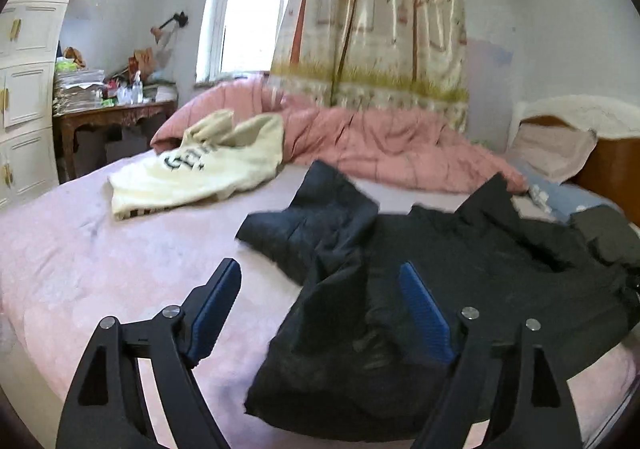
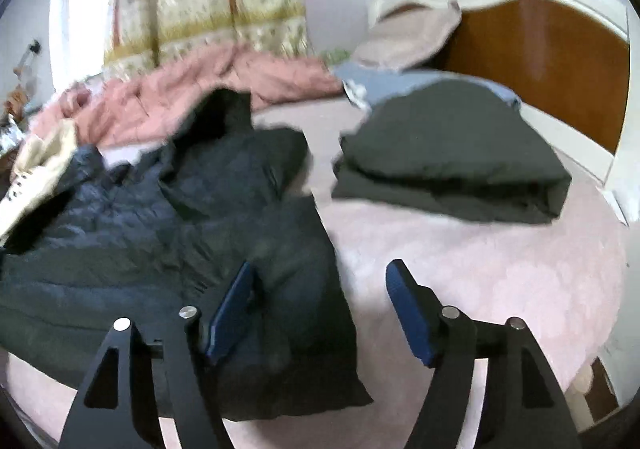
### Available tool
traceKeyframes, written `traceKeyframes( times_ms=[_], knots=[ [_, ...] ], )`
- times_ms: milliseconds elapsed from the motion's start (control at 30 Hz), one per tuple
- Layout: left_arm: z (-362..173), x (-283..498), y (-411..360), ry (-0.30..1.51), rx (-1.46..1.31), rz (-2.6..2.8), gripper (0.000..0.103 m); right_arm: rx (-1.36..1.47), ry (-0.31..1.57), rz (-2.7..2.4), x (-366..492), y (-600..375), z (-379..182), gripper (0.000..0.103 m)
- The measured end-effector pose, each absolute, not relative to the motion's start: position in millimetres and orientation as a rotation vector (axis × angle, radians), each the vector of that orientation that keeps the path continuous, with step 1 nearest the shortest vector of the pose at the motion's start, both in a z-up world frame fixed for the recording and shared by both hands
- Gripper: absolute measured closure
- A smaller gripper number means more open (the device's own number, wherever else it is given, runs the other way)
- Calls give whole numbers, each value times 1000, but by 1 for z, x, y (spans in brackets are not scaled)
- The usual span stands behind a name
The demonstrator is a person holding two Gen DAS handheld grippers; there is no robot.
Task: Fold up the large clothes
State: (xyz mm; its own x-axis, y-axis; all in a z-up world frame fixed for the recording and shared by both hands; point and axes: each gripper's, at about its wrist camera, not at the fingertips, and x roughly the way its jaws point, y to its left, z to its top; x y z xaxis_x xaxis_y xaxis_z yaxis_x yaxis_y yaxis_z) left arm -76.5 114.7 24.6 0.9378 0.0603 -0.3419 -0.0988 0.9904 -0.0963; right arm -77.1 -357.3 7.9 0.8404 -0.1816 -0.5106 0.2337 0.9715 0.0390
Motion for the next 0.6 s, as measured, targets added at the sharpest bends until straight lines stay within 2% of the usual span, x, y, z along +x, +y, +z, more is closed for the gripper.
traceKeyframes(
  times_ms=[33,67,200,500,600],
  knots=[
    [27,-78,113,323,-119,75,11,92,490,-219,-83,-356,12,12],
    [29,-80,112,305,-126,65,0,75,443,-217,-90,-353,17,12],
    [26,-95,115,283,-171,8,0,79,387,-146,-100,-344,26,12],
    [21,-96,101,302,-102,81,0,39,436,-100,-92,-325,16,10],
    [22,-96,95,297,-75,74,0,23,419,-93,-95,-321,16,0]
  ],
)
